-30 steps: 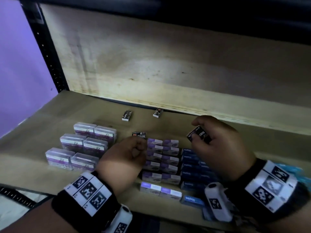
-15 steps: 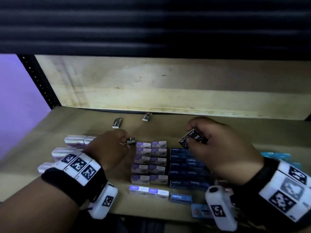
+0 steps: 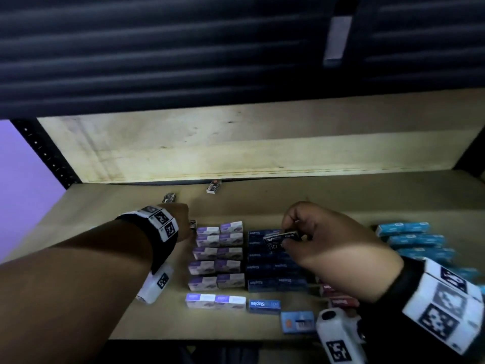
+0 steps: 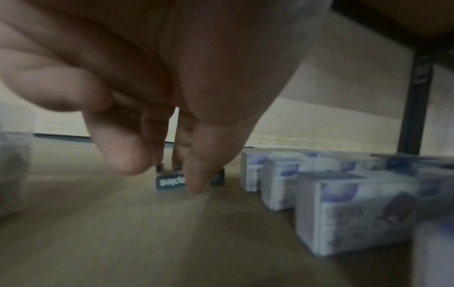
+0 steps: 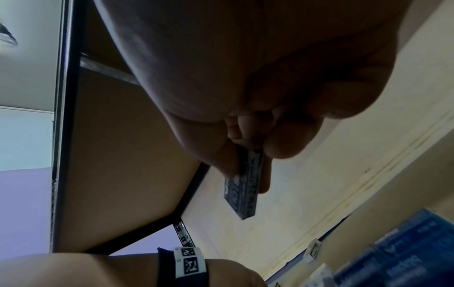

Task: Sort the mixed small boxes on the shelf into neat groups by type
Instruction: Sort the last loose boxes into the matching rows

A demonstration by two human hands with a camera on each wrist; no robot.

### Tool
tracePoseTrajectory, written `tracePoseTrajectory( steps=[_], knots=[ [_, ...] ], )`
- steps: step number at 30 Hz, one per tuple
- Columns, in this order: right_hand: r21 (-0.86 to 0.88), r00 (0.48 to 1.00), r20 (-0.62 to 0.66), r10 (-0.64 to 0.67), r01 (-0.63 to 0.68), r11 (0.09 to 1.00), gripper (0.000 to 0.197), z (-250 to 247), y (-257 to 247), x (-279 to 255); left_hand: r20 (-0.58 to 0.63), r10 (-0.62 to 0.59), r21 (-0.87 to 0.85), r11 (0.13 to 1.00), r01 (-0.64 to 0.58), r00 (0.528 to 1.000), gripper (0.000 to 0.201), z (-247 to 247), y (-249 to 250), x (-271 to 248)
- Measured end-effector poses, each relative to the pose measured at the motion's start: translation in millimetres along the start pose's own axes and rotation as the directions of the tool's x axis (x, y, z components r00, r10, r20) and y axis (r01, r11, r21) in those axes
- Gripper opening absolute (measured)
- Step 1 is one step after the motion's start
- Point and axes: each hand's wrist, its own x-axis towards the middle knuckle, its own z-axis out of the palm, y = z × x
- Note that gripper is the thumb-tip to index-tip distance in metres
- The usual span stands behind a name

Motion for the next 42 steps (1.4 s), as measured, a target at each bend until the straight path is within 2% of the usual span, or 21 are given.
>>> tracePoseTrajectory(
  steps=[2, 5, 8, 11, 14, 18, 20, 24, 26, 28, 31, 38, 42],
  knots=[
    [-0.036, 0.999, 0.022, 0.025, -0.024, 0.999, 0.021, 0.0, 2.3, -1.8, 0.031, 0.051, 0.079, 0.995, -0.053, 0.998, 0.008, 1.8, -7.2, 7.7],
    [-0.067, 0.997, 0.040, 0.060, -0.057, 0.996, 0.027, -0.8, 7.7, -5.6, 0.066, 0.080, 0.148, 0.985, -0.089, 0.995, 0.026, 0.3, -14.3, 15.7],
    [-0.094, 0.998, 0.021, 0.052, -0.050, 0.994, 0.029, -3.0, 11.0, -8.3, 0.096, 0.080, 0.141, 0.986, -0.093, 0.992, 0.027, -2.2, -14.7, 19.3],
    [-0.082, 0.999, 0.023, 0.046, -0.044, 0.996, 0.026, -5.9, 11.0, -11.0, 0.061, 0.088, 0.204, 0.974, -0.099, 0.994, 0.023, 0.3, -15.2, 20.5],
    [-0.042, 0.999, 0.016, 0.032, -0.032, 0.999, 0.024, -8.3, 11.1, -12.7, 0.018, 0.144, 0.245, 0.959, -0.144, 0.989, 0.036, 10.0, -19.1, 16.6],
    [-0.022, 1.000, -0.017, -0.006, 0.006, 1.000, 0.017, -9.6, 14.6, -13.9, -0.091, 0.099, 0.131, 0.988, -0.086, 0.991, 0.050, 6.4, -26.5, -1.4],
    [0.010, 1.000, -0.013, 0.010, -0.010, 1.000, 0.023, -9.7, 16.4, -15.1, -0.112, 0.068, 0.013, 0.998, -0.067, 0.991, 0.043, -4.3, -25.1, -16.2],
    [0.017, 0.999, 0.009, 0.046, -0.047, 0.999, 0.030, -9.0, 21.6, -16.2, -0.269, 0.062, -0.182, 0.977, -0.114, 0.961, 0.026, -24.2, -14.4, -64.1],
    [0.024, 0.998, 0.016, 0.066, -0.066, 0.998, 0.029, -8.5, 24.6, -15.9, -0.273, 0.044, -0.424, 0.891, -0.161, 0.961, 0.018, -21.4, -9.9, -87.0],
    [0.016, 0.997, 0.016, 0.076, -0.076, 0.997, 0.028, -8.4, 27.8, -15.8, -0.277, 0.059, -0.646, 0.727, -0.232, 0.959, 0.016, -16.7, -3.3, -102.3],
    [-0.002, 0.996, 0.000, 0.089, -0.089, 0.996, 0.026, -9.5, 30.3, -14.2, -0.288, 0.073, -0.772, 0.572, -0.277, 0.955, 0.020, -10.2, 9.6, -112.5],
    [-0.050, 0.996, -0.040, 0.086, -0.088, 0.995, 0.022, -25.2, 36.5, -20.0, -0.259, 0.163, -0.840, 0.449, -0.306, 0.952, 0.021, -13.6, 40.1, -120.0],
    [-0.065, 0.991, -0.088, 0.099, -0.105, 0.992, 0.020, -40.5, 43.2, -30.0, -0.276, 0.249, -0.809, 0.462, -0.364, 0.928, 0.028, -22.0, 64.8, -125.3]
  ],
)
